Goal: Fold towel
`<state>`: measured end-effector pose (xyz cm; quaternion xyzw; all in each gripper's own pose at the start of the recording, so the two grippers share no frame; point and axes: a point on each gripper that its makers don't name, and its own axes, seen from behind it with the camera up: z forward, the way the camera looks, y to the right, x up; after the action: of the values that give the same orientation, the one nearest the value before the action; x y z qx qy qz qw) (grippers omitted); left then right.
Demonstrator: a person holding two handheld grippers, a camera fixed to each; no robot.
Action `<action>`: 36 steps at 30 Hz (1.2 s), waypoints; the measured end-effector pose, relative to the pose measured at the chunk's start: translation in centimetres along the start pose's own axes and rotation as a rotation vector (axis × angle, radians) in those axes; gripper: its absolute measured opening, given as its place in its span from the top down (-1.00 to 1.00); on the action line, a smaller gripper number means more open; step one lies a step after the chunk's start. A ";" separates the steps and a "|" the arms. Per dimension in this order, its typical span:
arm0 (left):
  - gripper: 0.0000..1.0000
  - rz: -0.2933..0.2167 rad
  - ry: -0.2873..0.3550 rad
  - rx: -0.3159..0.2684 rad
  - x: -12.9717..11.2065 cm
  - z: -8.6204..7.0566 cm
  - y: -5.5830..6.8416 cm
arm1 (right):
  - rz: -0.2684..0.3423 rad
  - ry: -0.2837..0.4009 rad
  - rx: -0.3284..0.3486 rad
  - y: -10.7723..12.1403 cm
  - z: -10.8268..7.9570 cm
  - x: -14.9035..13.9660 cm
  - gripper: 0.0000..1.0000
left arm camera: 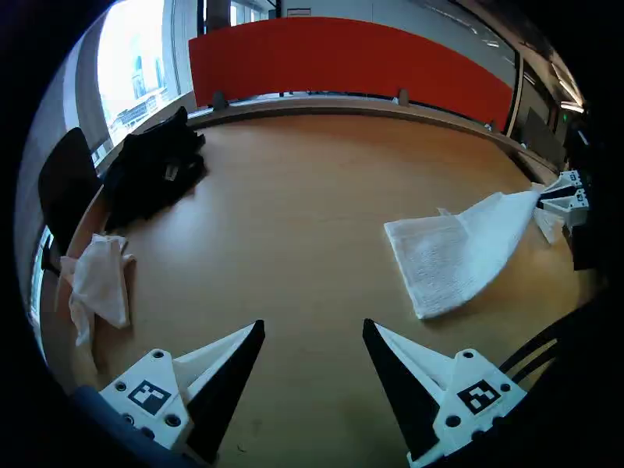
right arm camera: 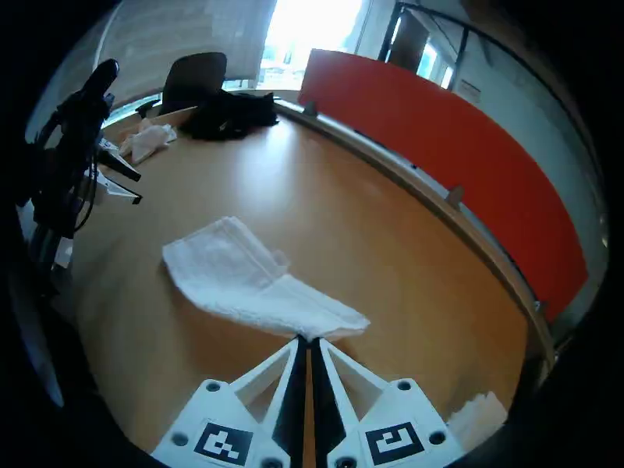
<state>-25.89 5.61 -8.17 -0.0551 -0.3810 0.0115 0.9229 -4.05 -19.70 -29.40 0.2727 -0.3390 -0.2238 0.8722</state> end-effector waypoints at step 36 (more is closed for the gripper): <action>-0.87 -0.015 0.013 -0.006 0.1 -0.7 0.3 | -0.041 0.043 0.077 -3.0 0.1 2.3 0.92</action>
<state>-25.33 5.87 -8.60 -0.0552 -0.3752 0.0031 0.9253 -3.22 -23.30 -30.17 0.3179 -0.3227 -0.2226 0.8633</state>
